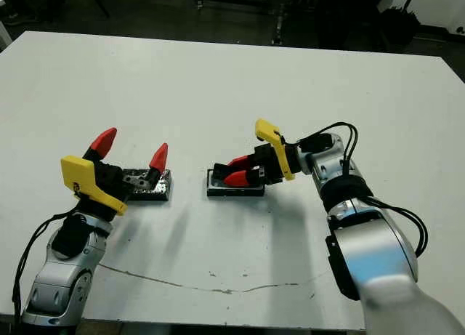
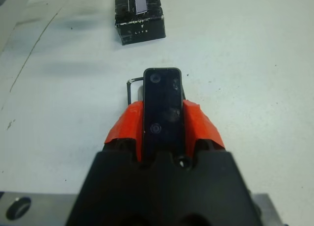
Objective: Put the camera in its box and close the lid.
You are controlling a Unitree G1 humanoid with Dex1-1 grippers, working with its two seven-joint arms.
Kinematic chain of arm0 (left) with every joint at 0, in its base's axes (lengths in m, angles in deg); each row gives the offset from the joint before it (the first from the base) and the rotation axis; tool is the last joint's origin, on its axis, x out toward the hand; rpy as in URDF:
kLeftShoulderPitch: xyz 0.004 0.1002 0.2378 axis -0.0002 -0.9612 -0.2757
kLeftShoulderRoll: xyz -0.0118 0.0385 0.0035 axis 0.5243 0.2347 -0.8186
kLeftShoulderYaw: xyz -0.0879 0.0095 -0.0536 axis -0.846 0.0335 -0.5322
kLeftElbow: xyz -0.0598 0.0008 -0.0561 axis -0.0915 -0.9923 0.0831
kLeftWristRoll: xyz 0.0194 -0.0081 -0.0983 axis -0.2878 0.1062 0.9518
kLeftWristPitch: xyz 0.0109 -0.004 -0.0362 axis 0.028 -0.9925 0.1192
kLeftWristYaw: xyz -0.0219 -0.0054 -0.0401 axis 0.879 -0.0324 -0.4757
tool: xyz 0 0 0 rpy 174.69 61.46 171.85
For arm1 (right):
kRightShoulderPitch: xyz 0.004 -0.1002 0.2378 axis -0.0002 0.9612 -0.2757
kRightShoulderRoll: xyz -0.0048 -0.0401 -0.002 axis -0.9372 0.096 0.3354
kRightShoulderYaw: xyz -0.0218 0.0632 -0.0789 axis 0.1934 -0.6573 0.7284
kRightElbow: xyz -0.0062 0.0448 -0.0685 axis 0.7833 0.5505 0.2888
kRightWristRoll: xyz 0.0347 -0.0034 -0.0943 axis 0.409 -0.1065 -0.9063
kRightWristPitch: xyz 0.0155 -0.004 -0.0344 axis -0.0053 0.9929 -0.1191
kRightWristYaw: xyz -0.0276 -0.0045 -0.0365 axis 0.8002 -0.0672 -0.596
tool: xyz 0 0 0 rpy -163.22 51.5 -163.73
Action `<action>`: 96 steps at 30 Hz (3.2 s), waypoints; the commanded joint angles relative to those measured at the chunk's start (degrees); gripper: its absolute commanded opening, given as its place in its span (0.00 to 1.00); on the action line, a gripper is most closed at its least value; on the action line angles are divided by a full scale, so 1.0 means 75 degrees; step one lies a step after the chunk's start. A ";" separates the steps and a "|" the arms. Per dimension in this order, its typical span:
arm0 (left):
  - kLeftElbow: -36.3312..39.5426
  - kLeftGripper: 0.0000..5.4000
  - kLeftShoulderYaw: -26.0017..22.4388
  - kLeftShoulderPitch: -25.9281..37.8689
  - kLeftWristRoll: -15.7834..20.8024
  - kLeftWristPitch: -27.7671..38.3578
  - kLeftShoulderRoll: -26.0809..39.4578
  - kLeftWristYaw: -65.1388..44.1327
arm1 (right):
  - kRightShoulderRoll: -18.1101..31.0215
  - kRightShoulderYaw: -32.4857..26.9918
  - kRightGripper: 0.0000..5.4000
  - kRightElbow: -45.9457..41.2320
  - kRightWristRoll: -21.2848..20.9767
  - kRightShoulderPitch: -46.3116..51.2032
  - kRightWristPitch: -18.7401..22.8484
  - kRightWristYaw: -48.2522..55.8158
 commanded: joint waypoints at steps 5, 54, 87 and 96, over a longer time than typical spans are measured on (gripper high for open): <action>0.0039 1.00 0.0025 -0.0028 0.0018 -0.0111 0.0044 -0.0030 | 0.0550 0.0488 0.40 0.0310 -0.0621 0.0279 -0.0728 0.0463; -0.0080 1.00 -0.0111 0.0140 0.0070 -0.0126 0.0526 -0.0523 | 0.1900 -0.2771 0.96 -0.7151 0.2048 0.3402 0.2680 -0.3069; -0.7316 1.00 0.1233 0.6101 0.0339 0.0610 0.4373 -1.0845 | 0.0117 -0.3517 0.09 -1.0841 0.3361 0.8555 0.1392 -0.6708; -0.7345 1.00 0.1455 0.5729 0.0180 0.1643 0.4245 -1.0895 | 0.0048 -0.3405 0.00 -1.0743 0.3393 0.8569 0.1219 -0.6819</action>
